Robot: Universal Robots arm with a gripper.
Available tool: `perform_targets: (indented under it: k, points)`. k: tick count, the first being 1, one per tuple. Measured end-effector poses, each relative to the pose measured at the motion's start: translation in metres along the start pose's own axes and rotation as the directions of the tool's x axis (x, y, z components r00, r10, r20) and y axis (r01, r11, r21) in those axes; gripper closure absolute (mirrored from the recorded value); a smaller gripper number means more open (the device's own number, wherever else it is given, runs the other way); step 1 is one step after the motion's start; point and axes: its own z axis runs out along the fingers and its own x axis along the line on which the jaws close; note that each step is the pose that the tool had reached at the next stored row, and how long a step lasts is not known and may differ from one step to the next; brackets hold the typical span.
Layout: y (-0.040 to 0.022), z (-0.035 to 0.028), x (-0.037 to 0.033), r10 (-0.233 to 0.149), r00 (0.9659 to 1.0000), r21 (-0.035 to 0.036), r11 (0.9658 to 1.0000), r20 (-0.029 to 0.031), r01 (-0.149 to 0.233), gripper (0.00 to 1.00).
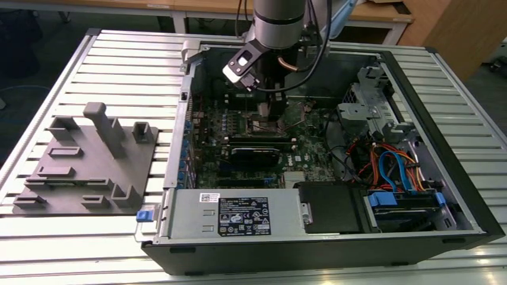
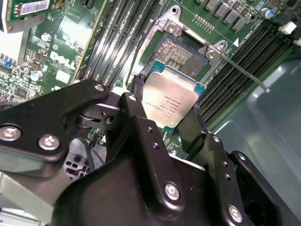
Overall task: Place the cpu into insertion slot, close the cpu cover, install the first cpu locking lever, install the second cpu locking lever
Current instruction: 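Place the cpu into insertion slot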
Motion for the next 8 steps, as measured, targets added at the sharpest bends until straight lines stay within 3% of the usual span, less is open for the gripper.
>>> perform_targets:
  k: [8]
  points:
    - [-0.0021,0.0124,0.0002,0.000,1.0000,0.0000,1.0000,-0.0001,0.000,0.46]
